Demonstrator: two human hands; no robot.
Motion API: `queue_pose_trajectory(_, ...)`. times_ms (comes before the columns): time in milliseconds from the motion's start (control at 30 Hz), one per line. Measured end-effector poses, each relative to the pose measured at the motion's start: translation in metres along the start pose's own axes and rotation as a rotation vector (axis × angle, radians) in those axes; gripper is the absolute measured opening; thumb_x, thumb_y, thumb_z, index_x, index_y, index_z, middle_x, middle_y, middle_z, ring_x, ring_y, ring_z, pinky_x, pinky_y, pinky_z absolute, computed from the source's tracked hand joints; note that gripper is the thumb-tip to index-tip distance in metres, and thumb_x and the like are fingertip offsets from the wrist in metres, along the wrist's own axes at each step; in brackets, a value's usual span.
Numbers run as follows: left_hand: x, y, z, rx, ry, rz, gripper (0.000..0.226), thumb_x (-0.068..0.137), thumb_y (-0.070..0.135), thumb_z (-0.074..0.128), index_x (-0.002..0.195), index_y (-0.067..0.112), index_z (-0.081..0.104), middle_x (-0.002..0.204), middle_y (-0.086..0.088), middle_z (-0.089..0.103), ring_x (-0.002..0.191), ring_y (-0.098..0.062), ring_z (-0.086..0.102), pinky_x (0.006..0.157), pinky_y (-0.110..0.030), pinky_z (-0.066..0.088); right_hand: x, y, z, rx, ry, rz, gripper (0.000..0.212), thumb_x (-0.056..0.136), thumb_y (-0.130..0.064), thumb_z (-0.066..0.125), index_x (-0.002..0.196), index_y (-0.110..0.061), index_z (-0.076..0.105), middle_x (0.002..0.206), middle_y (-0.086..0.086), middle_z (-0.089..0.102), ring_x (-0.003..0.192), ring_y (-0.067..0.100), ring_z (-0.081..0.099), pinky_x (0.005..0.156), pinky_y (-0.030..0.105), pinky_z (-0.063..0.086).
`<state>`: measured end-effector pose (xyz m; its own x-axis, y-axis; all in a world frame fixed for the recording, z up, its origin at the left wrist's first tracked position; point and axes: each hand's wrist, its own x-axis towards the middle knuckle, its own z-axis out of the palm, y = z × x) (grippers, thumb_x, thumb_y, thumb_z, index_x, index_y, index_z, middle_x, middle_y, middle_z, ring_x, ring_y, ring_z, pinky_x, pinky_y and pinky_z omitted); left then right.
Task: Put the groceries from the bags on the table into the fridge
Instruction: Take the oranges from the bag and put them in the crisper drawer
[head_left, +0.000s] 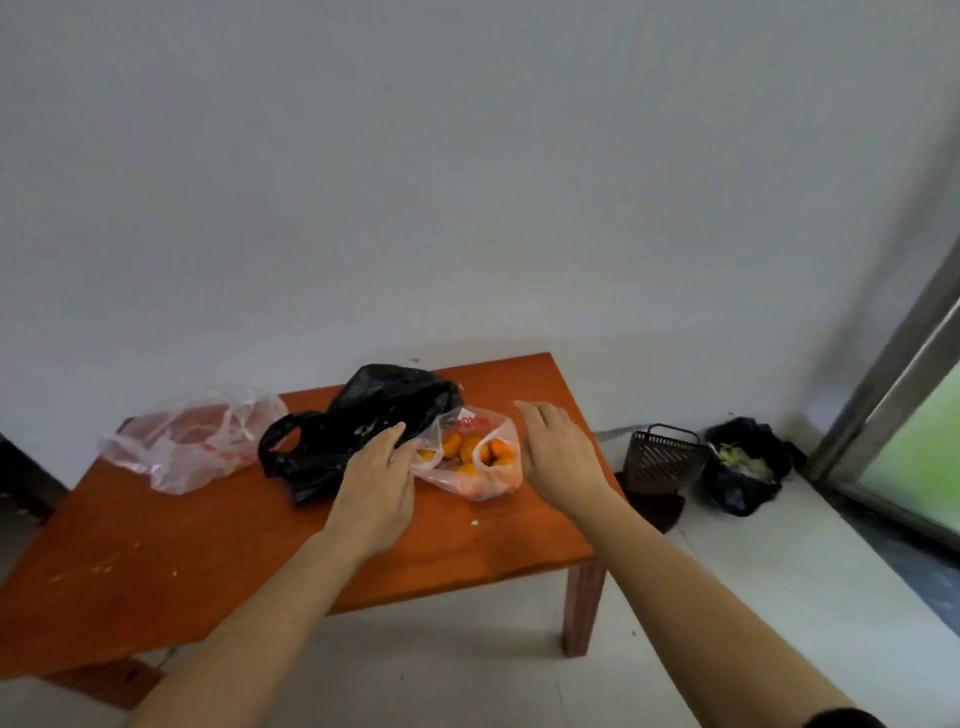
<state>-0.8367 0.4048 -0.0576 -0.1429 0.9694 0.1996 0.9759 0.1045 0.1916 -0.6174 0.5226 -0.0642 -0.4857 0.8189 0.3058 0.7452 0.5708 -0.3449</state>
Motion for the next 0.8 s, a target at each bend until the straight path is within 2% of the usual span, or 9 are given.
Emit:
queue_pose_trajectory(167, 0.058, -0.023, 0.026, -0.082, -0.123, 0.013, 0.047, 0.098, 0.009, 0.044, 0.145, 0.008, 0.045, 0.153, -0.008, 0.037, 0.144, -0.023, 0.030, 0.119, -0.032, 0.024, 0.085, 0.005, 0.039, 0.103, -0.154, -0.045, 0.055, 0.086, 0.005, 0.049, 0.139, -0.011, 0.055, 0.133, 0.012, 0.058, 0.121, 0.031, 0.054, 0.096, 0.040, 0.048)
queue_pose_trajectory(267, 0.092, -0.036, 0.049, -0.141, -0.211, 0.060, 0.042, 0.092, 0.004, 0.044, 0.132, 0.009, 0.058, 0.139, -0.008, 0.053, 0.132, -0.024, 0.045, 0.112, -0.038, 0.038, 0.115, 0.009, 0.075, 0.162, -0.258, -0.057, 0.038, 0.087, -0.005, 0.053, 0.119, -0.017, 0.070, 0.113, 0.011, 0.070, 0.101, 0.030, 0.064, 0.083, 0.038, 0.052)
queue_pose_trajectory(367, 0.130, -0.042, 0.072, -0.191, -0.329, 0.127, 0.051, 0.083, 0.019, 0.033, 0.122, 0.010, 0.065, 0.124, -0.011, 0.063, 0.119, -0.029, 0.055, 0.100, -0.037, 0.045, 0.133, 0.013, 0.108, 0.124, -0.420, -0.016, 0.027, 0.088, -0.014, 0.049, 0.102, -0.019, 0.072, 0.101, 0.006, 0.073, 0.088, 0.027, 0.066, 0.077, 0.041, 0.054)
queue_pose_trajectory(467, 0.166, -0.058, 0.106, -0.187, -0.515, 0.170, 0.051, 0.082, 0.042, 0.030, 0.115, 0.027, 0.066, 0.114, -0.004, 0.066, 0.107, -0.027, 0.060, 0.088, -0.043, 0.050, 0.145, 0.021, 0.141, 0.022, -0.608, 0.076, 0.023, 0.083, -0.004, 0.049, 0.088, -0.015, 0.068, 0.093, 0.007, 0.070, 0.083, 0.031, 0.063, 0.072, 0.043, 0.055)
queue_pose_trajectory(533, 0.186, -0.074, 0.131, -0.115, -0.640, 0.179, 0.032, 0.086, 0.042, 0.046, 0.109, 0.030, 0.065, 0.110, -0.003, 0.067, 0.105, -0.028, 0.062, 0.081, -0.043, 0.052, 0.149, 0.024, 0.159, 0.033, -0.660, 0.150, 0.028, 0.083, -0.005, 0.050, 0.099, -0.015, 0.072, 0.099, 0.007, 0.072, 0.090, 0.031, 0.064, 0.070, 0.037, 0.051)
queue_pose_trajectory(567, 0.193, -0.083, 0.141, -0.084, -0.665, 0.186, 0.026, 0.087, 0.040, 0.054, 0.108, 0.027, 0.064, 0.109, -0.004, 0.068, 0.104, -0.029, 0.063, 0.079, -0.041, 0.053, 0.151, 0.023, 0.167, 0.045, -0.668, 0.183, 0.031, 0.087, -0.011, 0.050, 0.107, -0.016, 0.072, 0.105, 0.007, 0.072, 0.097, 0.029, 0.064, 0.072, 0.032, 0.046)
queue_pose_trajectory(633, 0.203, -0.100, 0.157, -0.014, -0.694, 0.182, 0.023, 0.089, 0.033, 0.062, 0.109, 0.022, 0.062, 0.112, -0.007, 0.067, 0.106, -0.030, 0.063, 0.081, -0.039, 0.050, 0.155, 0.019, 0.182, 0.051, -0.711, 0.243, 0.041, 0.093, -0.026, 0.043, 0.126, -0.021, 0.066, 0.120, 0.008, 0.069, 0.110, 0.028, 0.061, 0.082, 0.031, 0.042)
queue_pose_trajectory(733, 0.215, -0.128, 0.182, 0.106, -0.697, 0.160, 0.038, 0.089, 0.029, 0.064, 0.123, 0.015, 0.054, 0.129, -0.007, 0.058, 0.120, -0.029, 0.055, 0.094, -0.038, 0.047, 0.152, 0.015, 0.219, 0.043, -0.800, 0.389, 0.047, 0.101, -0.035, 0.039, 0.148, -0.031, 0.043, 0.143, 0.009, 0.056, 0.132, 0.031, 0.050, 0.107, 0.041, 0.043)
queue_pose_trajectory(800, 0.218, -0.136, 0.197, 0.153, -0.665, 0.178, 0.044, 0.090, 0.031, 0.061, 0.130, 0.016, 0.050, 0.134, -0.008, 0.050, 0.123, -0.029, 0.049, 0.099, -0.038, 0.044, 0.147, 0.011, 0.239, -0.064, -0.826, 0.463, 0.058, 0.098, -0.052, 0.042, 0.152, -0.035, 0.032, 0.155, 0.005, 0.041, 0.142, 0.032, 0.037, 0.107, 0.052, 0.043)
